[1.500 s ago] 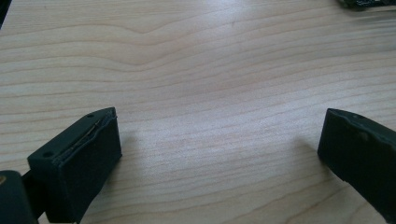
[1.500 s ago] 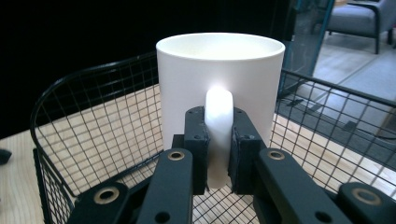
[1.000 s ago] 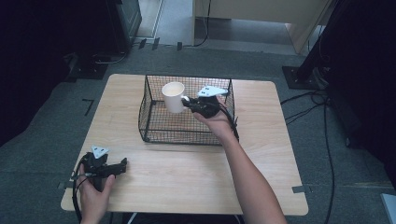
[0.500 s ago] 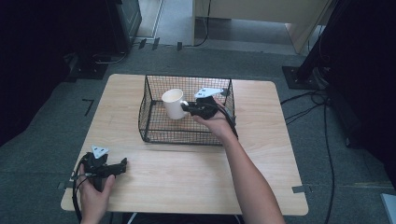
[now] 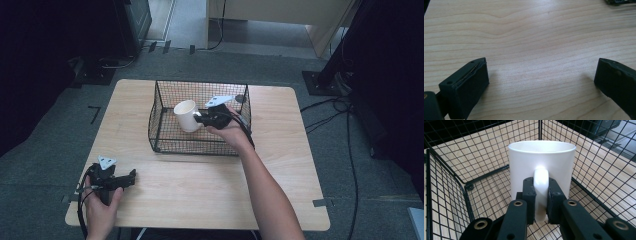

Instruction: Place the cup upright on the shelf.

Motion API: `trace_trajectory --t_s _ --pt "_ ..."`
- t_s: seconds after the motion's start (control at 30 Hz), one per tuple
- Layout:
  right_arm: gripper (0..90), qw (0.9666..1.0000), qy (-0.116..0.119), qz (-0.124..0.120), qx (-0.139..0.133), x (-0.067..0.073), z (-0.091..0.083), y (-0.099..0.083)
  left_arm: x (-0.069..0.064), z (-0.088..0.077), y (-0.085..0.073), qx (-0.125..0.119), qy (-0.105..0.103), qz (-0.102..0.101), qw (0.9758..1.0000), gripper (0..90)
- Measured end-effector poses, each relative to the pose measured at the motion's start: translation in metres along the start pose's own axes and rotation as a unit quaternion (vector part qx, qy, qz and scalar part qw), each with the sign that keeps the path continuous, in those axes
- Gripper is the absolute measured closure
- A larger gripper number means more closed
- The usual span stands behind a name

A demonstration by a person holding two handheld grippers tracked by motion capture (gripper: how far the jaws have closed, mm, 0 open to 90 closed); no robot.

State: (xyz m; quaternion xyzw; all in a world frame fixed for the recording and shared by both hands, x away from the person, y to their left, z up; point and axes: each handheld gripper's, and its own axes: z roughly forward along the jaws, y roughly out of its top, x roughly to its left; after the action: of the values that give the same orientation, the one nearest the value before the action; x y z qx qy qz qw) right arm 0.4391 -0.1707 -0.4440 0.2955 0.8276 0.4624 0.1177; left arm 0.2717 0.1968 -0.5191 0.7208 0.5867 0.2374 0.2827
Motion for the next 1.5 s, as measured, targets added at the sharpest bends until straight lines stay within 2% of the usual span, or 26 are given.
trace_trajectory --t_s 0.13,0.33,0.53,0.83,1.07,1.17,1.23,1.3,1.37,1.5 --pt "80.5 0.9999 -0.006 0.002 0.009 0.000 0.001 0.000 0.000 0.000 0.000 0.000 0.000 0.000 1.0000 0.0" --pt "79.0 0.9998 -0.002 0.008 0.020 -0.001 0.003 0.000 0.000 0.000 0.000 0.000 0.000 0.000 1.0000 0.0" --pt "70.8 0.9995 0.010 0.013 0.026 0.000 0.003 -0.001 0.000 0.000 0.000 0.000 0.000 0.000 1.0000 0.0" --pt "59.7 0.9995 0.005 0.019 0.025 0.001 0.003 0.001 0.000 0.000 0.000 0.000 -0.001 0.001 1.0000 0.0" --pt "51.6 0.9995 -0.002 0.032 0.000 0.002 -0.003 0.006 0.000 0.000 0.000 0.000 -0.001 0.001 1.0000 0.0" --pt "43.8 0.9993 -0.005 0.033 -0.014 0.006 -0.007 0.011 0.000 0.000 0.000 0.000 -0.001 0.001 1.0000 0.0" --pt "43.7 0.9994 -0.014 0.021 -0.022 0.008 -0.011 0.014 0.000 0.000 0.000 0.000 -0.001 0.001 1.0000 0.0" --pt "41.4 0.9992 -0.019 0.022 -0.027 0.009 -0.014 0.017 0.000 0.000 0.000 0.000 -0.001 0.001 1.0000 0.0" --pt "40.8 0.9984 -0.027 0.023 -0.045 0.010 -0.020 0.021 0.000 0.000 0.000 0.000 -0.001 0.001 1.0000 0.0" --pt "37.3 0.9976 -0.029 0.020 -0.060 0.012 -0.028 0.027 0.000 0.000 0.000 0.000 -0.001 0.001 1.0000 0.0"
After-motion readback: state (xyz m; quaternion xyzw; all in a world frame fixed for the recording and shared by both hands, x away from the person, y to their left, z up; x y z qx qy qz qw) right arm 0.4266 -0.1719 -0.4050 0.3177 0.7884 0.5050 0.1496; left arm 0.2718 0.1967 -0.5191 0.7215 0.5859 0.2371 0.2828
